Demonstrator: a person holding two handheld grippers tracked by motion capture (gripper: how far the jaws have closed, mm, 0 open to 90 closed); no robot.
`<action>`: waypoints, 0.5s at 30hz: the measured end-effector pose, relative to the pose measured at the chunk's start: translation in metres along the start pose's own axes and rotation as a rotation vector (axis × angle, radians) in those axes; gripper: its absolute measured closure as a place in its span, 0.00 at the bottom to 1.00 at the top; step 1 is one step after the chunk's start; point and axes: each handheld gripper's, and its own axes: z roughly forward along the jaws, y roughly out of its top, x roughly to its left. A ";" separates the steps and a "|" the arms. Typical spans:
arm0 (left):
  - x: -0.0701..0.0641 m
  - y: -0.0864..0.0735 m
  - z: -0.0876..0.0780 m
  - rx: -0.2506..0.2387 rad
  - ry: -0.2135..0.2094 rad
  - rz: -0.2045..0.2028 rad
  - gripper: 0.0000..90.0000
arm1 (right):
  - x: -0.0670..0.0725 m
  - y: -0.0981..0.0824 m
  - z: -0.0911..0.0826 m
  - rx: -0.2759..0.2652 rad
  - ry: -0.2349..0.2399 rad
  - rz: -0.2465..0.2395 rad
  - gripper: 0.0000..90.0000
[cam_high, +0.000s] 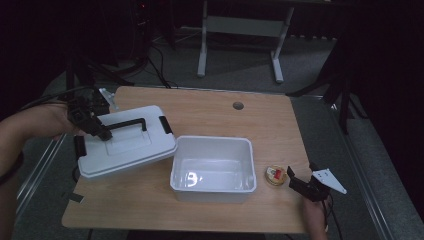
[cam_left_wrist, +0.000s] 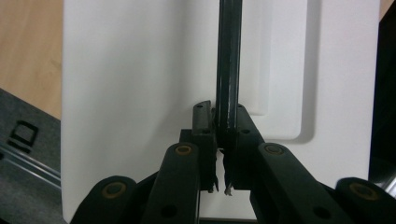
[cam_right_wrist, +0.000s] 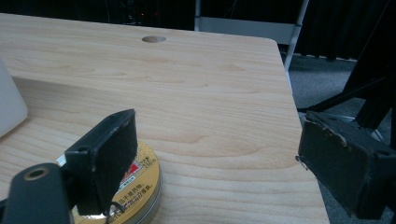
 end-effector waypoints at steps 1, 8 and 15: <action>0.002 -0.003 0.002 0.003 -0.006 -0.007 0.93 | 0.000 0.000 0.000 0.000 -0.001 -0.003 0.13; 0.010 -0.021 0.015 -0.004 -0.008 -0.044 0.93 | 0.001 0.000 0.000 0.005 -0.004 -0.006 0.13; 0.019 -0.031 0.045 -0.011 -0.023 -0.086 0.93 | 0.001 0.000 0.000 0.005 -0.004 -0.005 0.13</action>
